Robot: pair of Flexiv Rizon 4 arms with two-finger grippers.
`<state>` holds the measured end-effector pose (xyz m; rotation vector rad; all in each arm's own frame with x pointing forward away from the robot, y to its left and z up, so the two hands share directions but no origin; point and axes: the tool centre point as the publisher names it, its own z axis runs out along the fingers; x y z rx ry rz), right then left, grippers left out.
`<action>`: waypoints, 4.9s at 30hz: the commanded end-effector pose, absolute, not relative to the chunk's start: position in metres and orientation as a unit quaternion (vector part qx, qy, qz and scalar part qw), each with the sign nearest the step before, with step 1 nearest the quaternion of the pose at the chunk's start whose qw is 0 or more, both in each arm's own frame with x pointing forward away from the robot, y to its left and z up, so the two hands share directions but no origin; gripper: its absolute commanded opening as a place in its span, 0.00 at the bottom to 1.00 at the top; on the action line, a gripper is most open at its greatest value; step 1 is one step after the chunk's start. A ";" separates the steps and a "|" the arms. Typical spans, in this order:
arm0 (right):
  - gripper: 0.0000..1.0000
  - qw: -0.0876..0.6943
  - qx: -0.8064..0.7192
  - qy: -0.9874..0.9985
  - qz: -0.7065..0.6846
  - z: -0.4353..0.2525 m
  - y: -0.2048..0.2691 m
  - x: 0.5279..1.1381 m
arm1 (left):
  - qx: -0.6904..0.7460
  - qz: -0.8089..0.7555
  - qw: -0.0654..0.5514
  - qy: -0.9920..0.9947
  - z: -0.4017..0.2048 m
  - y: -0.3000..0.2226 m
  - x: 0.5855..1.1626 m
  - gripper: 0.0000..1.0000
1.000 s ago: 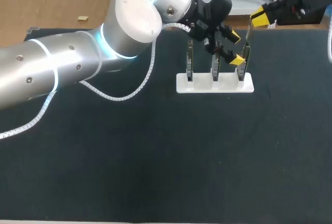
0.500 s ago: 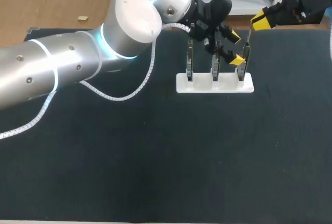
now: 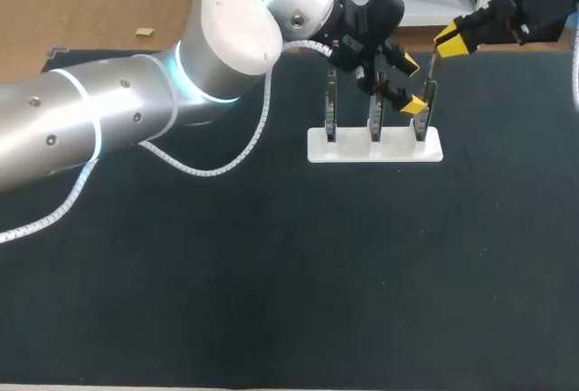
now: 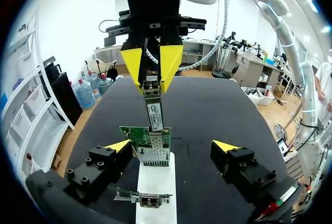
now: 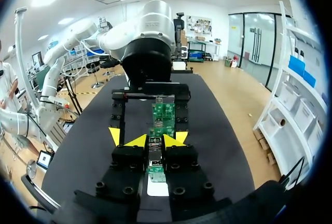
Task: Pick up the optical module with the left hand, and insert it into the network port with the right hand.
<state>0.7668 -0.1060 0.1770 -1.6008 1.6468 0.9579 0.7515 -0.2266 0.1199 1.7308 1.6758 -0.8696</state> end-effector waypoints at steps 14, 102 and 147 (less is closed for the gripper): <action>0.00 0.322 -0.599 0.636 0.364 0.174 -0.104 0.764 | 0.649 -0.325 0.283 0.627 0.121 -0.228 0.754 1.00; 0.00 0.338 -0.590 0.644 0.351 0.179 -0.106 0.767 | 0.649 -0.325 0.283 0.627 0.121 -0.228 0.754 1.00; 0.00 0.340 -0.592 0.644 0.346 0.181 -0.106 0.766 | 0.649 -0.325 0.283 0.627 0.121 -0.228 0.754 1.00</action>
